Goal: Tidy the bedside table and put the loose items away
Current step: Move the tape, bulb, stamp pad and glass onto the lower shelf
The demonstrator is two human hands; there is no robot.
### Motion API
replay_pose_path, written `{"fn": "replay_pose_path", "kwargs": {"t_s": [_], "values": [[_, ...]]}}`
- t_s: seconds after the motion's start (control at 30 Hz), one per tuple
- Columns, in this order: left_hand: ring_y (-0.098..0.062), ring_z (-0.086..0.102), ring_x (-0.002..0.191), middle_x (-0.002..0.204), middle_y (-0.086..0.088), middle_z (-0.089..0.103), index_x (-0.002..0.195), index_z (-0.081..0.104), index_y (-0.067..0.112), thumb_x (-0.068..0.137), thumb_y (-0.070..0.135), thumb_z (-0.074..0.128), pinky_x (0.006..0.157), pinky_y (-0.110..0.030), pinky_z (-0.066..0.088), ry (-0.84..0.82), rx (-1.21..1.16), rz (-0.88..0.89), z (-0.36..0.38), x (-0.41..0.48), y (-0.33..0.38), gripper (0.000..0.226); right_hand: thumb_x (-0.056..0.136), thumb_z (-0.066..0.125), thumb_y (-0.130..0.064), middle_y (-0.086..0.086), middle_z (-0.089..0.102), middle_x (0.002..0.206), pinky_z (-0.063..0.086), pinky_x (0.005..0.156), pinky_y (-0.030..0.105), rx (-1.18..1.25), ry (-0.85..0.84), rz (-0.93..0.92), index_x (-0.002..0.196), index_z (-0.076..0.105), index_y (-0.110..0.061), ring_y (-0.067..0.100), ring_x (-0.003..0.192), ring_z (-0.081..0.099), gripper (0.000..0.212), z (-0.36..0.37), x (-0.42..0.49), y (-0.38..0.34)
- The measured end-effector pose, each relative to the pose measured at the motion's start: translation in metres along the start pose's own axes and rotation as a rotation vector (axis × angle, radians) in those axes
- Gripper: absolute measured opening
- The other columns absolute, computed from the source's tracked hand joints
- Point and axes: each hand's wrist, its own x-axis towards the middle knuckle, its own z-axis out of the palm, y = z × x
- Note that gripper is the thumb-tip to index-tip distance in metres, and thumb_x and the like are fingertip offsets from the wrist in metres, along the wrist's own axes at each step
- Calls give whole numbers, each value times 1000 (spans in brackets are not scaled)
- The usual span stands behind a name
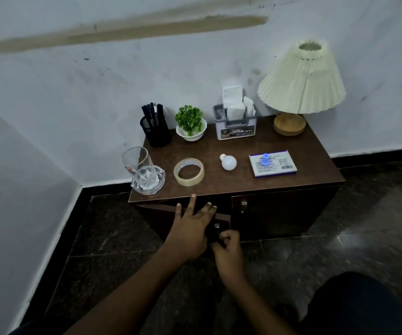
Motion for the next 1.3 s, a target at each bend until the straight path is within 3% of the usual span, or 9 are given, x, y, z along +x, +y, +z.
{"fn": "replay_pose_path", "kwargs": {"t_s": [0.2, 0.33, 0.43, 0.63, 0.8, 0.9, 1.03, 1.13, 1.3], "values": [[-24, 15, 157, 158, 12, 43, 148, 46, 32, 83, 18, 49, 118, -71, -5, -76, -183, -22, -12, -15, 0, 66, 87, 68, -7, 5, 65, 88, 44, 71, 33, -13, 498, -172, 98, 54, -20, 31, 84, 64, 22, -11, -7, -17], [-22, 60, 126, 122, -2, 73, 125, 68, 28, 75, 34, 44, 121, -50, 28, -153, -264, -6, -28, -19, -12, 56, 94, 65, -19, -6, 67, 96, 53, 77, 31, -94, 112, -297, 97, 65, -28, 8, 88, 64, 10, -10, -5, -31], [-17, 70, 109, 114, -3, 76, 131, 66, 21, 84, 29, 53, 100, -36, 53, -161, -522, -62, -35, -21, -30, 50, 91, 63, -21, -9, 70, 95, 58, 78, 38, -269, -127, -300, 107, 69, -29, 10, 88, 68, 19, -2, -14, -29], [-17, 66, 117, 126, -2, 71, 133, 64, 17, 90, 16, 60, 99, -34, 52, 58, -397, -86, -29, -34, -57, 43, 91, 56, -48, 5, 60, 100, 51, 75, 35, -802, 3, -492, 105, 70, -22, 28, 94, 61, 33, 17, -27, -34], [-29, 63, 111, 115, -11, 71, 117, 68, 8, 87, 20, 64, 94, -38, 49, 106, -279, -97, -23, -34, -70, 33, 91, 46, -60, 6, 57, 113, 50, 77, 36, -1056, -178, -482, 114, 61, -26, 30, 102, 62, 44, 39, -39, -37], [-30, 44, 133, 143, -14, 49, 141, 53, 10, 86, 24, 67, 112, -40, 39, 224, -224, -105, -15, -34, -71, 58, 89, 49, -57, 7, 58, 114, 51, 78, 38, -1115, -342, -394, 112, 61, -26, 34, 101, 65, 40, 53, -36, -40], [-40, 12, 153, 165, -20, 11, 161, 20, 15, 92, 35, 64, 125, -51, 21, 296, -115, -167, -7, -34, -74, 84, 89, 56, -46, 9, 48, 137, 48, 101, 43, -913, -524, -190, 135, 51, -29, 36, 124, 52, 50, 65, -22, -34], [-39, -2, 156, 169, -19, -5, 163, 8, 13, 94, 36, 60, 127, -53, 10, 308, -117, -219, -1, -40, -79, 90, 88, 61, -23, -4, 51, 148, 48, 107, 43, -389, -707, -73, 152, 31, -48, 24, 136, 51, 75, 76, -32, -24], [-35, -9, 157, 169, -15, -16, 162, -6, 9, 102, 34, 49, 125, -51, 5, 268, -345, -474, 30, -70, -80, 85, 91, 62, -20, -55, 47, 123, 48, 94, 11, -19, -751, -105, 114, 29, -90, -23, 123, 46, 81, 99, -57, -9]]}}
